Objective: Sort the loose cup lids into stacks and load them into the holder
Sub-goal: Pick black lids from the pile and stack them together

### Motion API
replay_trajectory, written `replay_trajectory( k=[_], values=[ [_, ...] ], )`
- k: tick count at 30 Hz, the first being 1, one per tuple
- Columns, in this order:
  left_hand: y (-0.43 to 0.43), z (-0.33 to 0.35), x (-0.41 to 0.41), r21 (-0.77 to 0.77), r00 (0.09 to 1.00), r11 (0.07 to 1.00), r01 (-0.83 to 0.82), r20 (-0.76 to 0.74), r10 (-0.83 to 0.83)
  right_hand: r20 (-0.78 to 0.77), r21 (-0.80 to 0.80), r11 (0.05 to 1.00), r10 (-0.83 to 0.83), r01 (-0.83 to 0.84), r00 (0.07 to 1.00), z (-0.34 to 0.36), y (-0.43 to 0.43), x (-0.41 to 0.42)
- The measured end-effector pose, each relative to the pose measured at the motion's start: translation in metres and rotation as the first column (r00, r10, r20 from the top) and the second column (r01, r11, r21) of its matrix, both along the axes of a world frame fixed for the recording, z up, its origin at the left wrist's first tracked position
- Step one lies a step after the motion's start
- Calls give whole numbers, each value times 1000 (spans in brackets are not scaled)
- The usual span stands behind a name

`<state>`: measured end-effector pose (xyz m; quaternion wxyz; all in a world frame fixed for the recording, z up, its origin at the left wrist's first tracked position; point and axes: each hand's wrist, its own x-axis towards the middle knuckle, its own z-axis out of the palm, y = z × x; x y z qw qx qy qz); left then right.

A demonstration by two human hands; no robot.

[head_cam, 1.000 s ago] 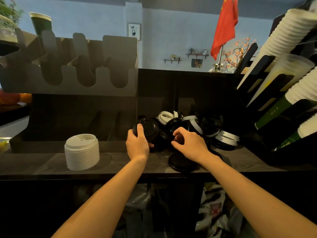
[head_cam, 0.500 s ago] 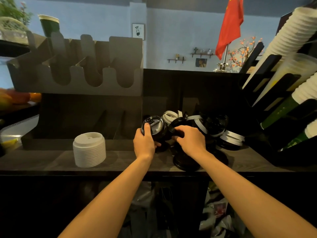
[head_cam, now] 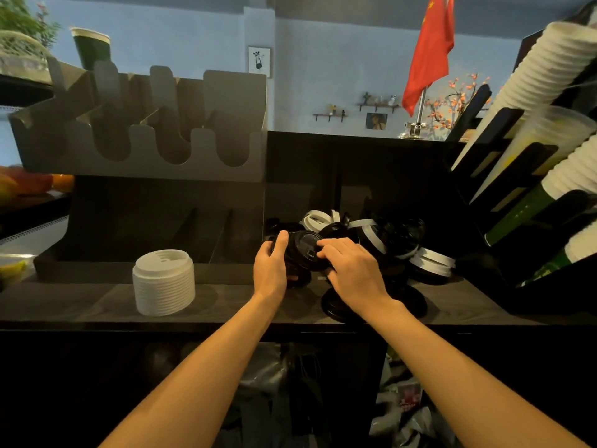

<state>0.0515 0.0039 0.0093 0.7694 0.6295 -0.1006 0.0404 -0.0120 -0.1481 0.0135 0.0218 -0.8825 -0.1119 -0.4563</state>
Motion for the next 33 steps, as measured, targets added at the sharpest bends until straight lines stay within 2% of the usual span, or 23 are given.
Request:
replay_trajectory(
  k=[4, 8, 13, 17, 22, 27, 33],
  values=[
    [-1, -1, 0, -3, 999, 999, 41, 3, -41, -22, -3, 1000, 23, -23, 1000, 2, 6, 0],
    [-1, -1, 0, -10, 997, 998, 69, 20, -68, -234, -25, 996, 77, -85, 969, 4, 5, 2],
    [-2, -1, 1, 11, 992, 993, 116, 39, -116, -351, 31, 994, 113, -109, 929, 21, 3, -1],
    [-1, -1, 3, -25, 989, 989, 144, 33, -143, -329, 136, 990, 70, -26, 942, 24, 7, -4],
    [0, -4, 6, -37, 990, 990, 137, 29, -136, -324, 309, 942, -28, 134, 946, 23, 13, -4],
    [-2, -5, 6, -78, 983, 980, 184, 20, -183, -409, 345, 888, -151, 305, 900, 27, 26, 2],
    [-2, -5, -1, -144, 979, 969, 202, 49, -197, -423, 469, 804, -159, 365, 892, 34, 45, 7]
  ],
)
